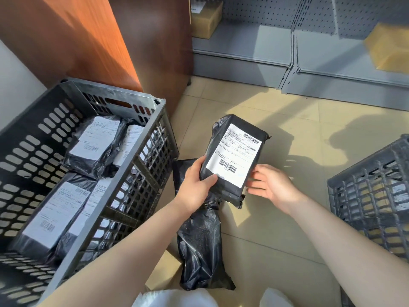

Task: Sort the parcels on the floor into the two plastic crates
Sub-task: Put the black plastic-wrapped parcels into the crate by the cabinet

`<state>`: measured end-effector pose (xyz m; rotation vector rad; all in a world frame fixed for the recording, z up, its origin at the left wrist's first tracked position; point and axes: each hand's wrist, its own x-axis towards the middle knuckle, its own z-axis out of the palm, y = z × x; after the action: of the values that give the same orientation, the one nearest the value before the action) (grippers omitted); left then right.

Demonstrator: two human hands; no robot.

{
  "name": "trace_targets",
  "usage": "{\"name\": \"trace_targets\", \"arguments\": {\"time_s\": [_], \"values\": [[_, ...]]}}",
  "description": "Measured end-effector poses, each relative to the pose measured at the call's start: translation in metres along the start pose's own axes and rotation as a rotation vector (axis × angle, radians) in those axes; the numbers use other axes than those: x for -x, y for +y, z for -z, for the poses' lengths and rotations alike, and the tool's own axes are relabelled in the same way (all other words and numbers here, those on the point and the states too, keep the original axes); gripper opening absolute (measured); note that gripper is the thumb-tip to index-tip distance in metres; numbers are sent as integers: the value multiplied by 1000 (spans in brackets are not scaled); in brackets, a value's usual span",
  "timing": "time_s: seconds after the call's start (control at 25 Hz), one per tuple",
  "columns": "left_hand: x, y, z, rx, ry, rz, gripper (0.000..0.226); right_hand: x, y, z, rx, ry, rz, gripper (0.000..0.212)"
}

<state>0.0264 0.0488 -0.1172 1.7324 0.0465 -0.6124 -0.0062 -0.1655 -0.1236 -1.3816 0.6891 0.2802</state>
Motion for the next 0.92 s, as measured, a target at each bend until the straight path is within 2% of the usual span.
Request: {"name": "trace_targets", "arguments": {"time_s": [0.2,0.32,0.44,0.72,0.8,0.92], "values": [[19,29,35,44,10,-84,44,14,-23,-29,67,-55,13,21],[33,45,67,-53,47,-149,51,21,-43,-55,165,-92,45,31],[48,58,94,12,128,-180,44,28,-59,-84,218,-146,64,38],[70,72,177,118,367,-142,33,47,-78,-164,423,-305,146,30],[74,67,200,157,412,-109,31,53,-72,-188,545,-318,241,30],[83,52,231,246,452,-32,28,60,-63,-215,690,-321,470,42]]}}
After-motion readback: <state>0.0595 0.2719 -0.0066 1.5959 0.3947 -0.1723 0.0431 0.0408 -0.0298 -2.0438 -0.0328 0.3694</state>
